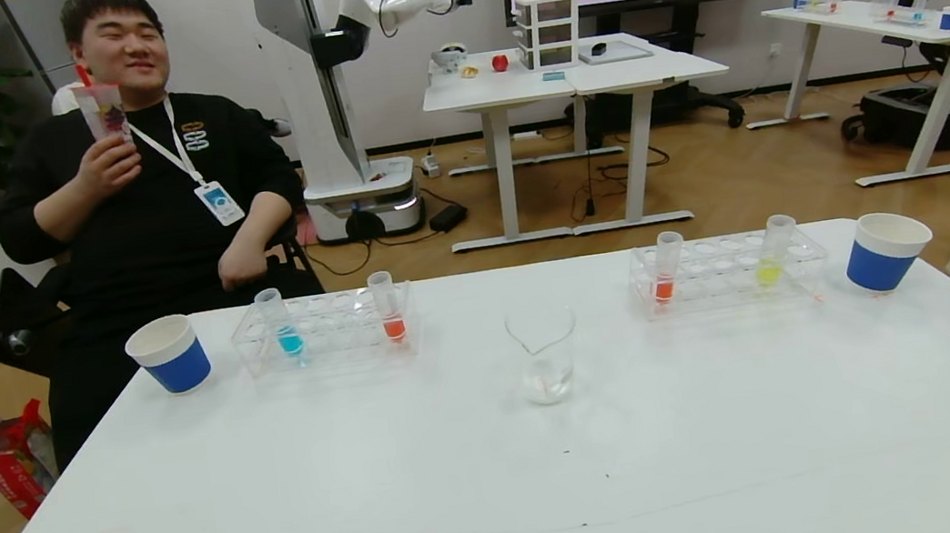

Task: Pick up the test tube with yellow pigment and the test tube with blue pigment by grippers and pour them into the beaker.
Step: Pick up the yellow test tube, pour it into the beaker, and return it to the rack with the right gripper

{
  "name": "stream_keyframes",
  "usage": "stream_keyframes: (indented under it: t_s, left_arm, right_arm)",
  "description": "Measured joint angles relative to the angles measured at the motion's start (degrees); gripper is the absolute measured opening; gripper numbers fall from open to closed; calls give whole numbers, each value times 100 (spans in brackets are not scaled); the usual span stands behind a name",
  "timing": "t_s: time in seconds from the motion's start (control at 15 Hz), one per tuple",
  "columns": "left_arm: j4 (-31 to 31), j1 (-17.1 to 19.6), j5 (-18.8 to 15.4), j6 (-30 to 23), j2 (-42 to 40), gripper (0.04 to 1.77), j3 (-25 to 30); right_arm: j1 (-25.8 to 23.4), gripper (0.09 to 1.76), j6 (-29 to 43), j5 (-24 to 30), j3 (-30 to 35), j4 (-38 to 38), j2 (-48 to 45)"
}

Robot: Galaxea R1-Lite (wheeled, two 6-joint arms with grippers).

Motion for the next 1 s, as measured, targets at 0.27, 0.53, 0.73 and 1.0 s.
stream_keyframes:
  t_s: [0.27,0.53,0.73,1.0]
  left_arm:
    - [-2,0,0,2,0,175,0]
    - [-2,0,0,2,0,175,0]
    - [0,0,0,4,0,175,0]
    - [-2,0,0,2,0,175,0]
  right_arm:
    - [-67,174,35,-7,-455,-1467,1685]
    - [-499,174,46,91,-717,-3126,3645]
    - [-647,174,52,216,-868,-4436,5155]
    - [-711,174,63,301,-926,-6214,6963]
